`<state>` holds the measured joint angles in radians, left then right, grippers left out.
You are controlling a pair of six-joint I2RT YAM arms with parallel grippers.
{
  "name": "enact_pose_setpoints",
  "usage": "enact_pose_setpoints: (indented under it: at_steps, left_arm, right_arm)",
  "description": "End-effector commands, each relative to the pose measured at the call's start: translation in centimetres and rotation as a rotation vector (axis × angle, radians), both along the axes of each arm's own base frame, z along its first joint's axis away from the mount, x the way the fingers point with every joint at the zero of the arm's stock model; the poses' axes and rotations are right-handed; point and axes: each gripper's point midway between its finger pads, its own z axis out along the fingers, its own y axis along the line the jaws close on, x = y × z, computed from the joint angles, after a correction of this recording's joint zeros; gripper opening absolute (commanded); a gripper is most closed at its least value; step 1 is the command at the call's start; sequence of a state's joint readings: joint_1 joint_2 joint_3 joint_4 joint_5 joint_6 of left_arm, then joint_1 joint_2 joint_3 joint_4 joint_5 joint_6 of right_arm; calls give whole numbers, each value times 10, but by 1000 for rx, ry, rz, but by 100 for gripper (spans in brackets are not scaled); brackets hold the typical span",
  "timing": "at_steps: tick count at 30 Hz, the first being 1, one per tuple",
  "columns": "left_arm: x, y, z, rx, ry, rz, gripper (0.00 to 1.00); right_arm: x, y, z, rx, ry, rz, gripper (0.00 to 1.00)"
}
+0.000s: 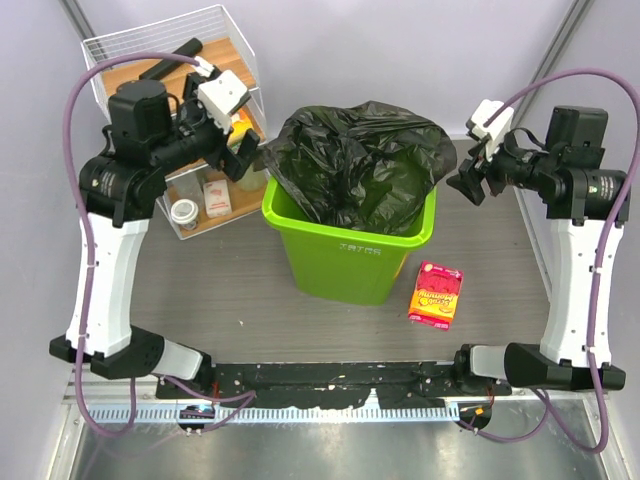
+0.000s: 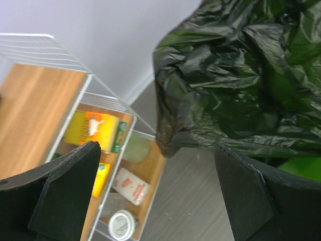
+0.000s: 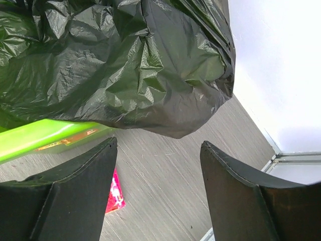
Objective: Put the trash bags into the trash bin
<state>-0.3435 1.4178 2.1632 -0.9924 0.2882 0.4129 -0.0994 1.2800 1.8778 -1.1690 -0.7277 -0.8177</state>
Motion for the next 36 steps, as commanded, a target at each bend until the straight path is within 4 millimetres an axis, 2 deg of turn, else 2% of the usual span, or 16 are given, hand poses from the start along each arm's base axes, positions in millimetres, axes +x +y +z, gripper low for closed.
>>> enact_pose_setpoints:
  at_steps: [1,10,15,18,22,27,31,32,36]
  left_arm:
    - [2,-25,-26,-80,145,-89,100]
    - [21,-46,-48,-137,242,-122,99]
    - [26,-49,-62,-134,274,-127,90]
    - [26,-51,-67,-131,290,-138,75]
    - [21,-53,-66,-135,298,-161,52]
    - [13,-50,-62,-136,285,-166,22]
    - [6,-47,-60,-132,281,-163,4]
    - [4,-46,-59,-129,282,-164,0]
    - [-6,-42,-57,-121,282,-164,0]
  right_arm:
    - [7,6,9,-47,-58,51,72]
    - [17,14,-4,-88,-17,92,66]
    - [18,16,-7,-101,-19,94,49]
    - [18,16,-6,-101,-22,93,40]
    - [17,15,-4,-106,-26,85,23]
    - [13,13,-6,-110,-17,75,12]
    - [8,14,-6,-99,-14,69,6]
    - [6,14,-4,-97,-20,70,4]
    - [-4,15,0,-89,-26,73,1]
